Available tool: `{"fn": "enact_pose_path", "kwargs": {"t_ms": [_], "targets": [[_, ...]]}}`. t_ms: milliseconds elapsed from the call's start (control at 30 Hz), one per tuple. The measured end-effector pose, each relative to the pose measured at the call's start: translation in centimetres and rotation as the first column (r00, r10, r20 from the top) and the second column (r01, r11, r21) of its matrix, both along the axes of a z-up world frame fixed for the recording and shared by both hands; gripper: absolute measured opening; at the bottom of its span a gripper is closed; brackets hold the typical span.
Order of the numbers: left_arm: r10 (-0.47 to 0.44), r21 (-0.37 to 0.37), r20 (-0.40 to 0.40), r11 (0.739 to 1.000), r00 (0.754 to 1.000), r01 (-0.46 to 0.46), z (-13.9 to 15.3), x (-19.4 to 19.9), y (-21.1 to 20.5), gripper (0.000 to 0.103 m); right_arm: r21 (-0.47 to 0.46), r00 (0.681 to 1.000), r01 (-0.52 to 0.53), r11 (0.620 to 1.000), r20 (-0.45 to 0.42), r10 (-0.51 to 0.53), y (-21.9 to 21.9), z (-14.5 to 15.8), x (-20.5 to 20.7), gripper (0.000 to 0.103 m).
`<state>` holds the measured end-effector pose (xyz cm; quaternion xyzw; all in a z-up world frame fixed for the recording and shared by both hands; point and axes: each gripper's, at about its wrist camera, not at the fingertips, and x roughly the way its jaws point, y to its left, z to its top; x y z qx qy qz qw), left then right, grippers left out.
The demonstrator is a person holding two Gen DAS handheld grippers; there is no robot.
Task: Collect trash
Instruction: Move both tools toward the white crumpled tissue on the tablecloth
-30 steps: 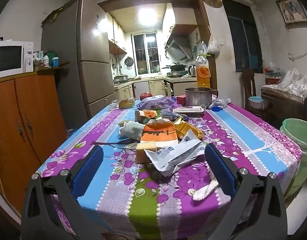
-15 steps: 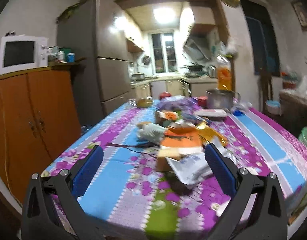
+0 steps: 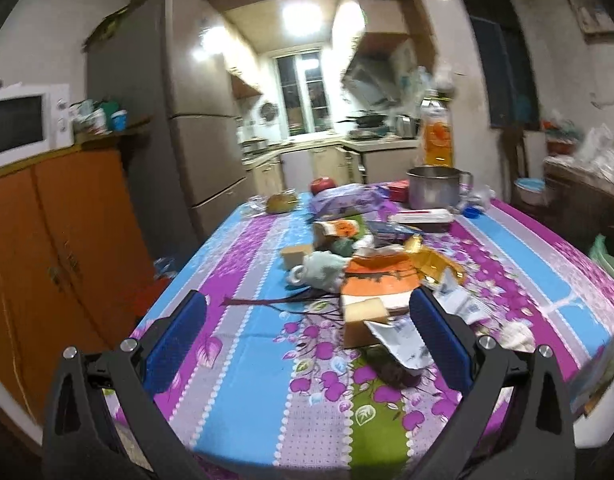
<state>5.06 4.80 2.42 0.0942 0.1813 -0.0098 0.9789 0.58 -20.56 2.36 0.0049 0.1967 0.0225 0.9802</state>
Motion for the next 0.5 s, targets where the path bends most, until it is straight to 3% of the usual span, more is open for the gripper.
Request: {"fn": "enact_pose_path", "kwargs": {"t_ms": [100,167,300,500], "targets": [[-0.113,0.016,-0.040,0.993,0.993,0.114,0.4,-0.1,-0.4,0.098,0.000,0.997,-0.041,0.999,-0.063,0.041,0.6,-0.4,0.7,0.096],[-0.142,0.042,-0.045,0.989,0.989,0.144,0.4,-0.2,-0.7,0.098,0.012,0.990,-0.080,0.997,-0.115,0.081,1.2,-1.1,1.4,0.093],[-0.165,0.102,-0.053,0.980,0.985,0.170,-0.2,-0.2,-0.7,0.098,0.084,0.962,-0.149,0.985,-0.220,0.164,2.1,-2.8,3.0,0.071],[-0.218,0.082,-0.124,0.970,0.968,0.229,-1.7,0.4,-0.5,0.098,0.126,0.919,-0.189,0.974,-0.326,0.220,4.1,-5.2,4.8,0.063]]}}
